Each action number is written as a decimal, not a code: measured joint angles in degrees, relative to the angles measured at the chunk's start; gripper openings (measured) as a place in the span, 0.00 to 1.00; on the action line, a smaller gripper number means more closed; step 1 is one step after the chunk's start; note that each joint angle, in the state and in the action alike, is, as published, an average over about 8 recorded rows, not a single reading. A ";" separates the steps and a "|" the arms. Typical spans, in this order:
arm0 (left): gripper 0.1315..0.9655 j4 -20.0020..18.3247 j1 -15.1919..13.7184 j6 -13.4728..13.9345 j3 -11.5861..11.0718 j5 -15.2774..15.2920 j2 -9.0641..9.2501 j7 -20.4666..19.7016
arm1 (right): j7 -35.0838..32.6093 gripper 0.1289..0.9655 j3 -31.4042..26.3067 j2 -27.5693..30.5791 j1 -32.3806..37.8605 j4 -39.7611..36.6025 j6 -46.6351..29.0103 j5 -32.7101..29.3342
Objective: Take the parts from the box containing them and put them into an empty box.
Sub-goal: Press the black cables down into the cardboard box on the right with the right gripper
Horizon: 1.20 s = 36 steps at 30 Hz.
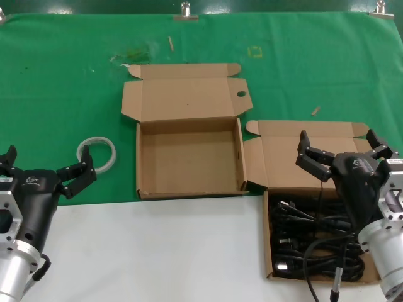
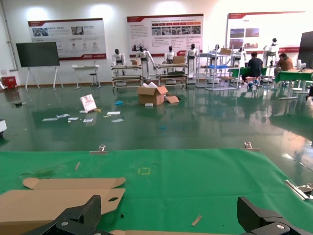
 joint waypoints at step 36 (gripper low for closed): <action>1.00 0.00 0.00 0.00 0.00 0.01 0.00 0.00 | -3.17 1.00 -5.40 -0.25 -2.44 2.09 5.76 3.76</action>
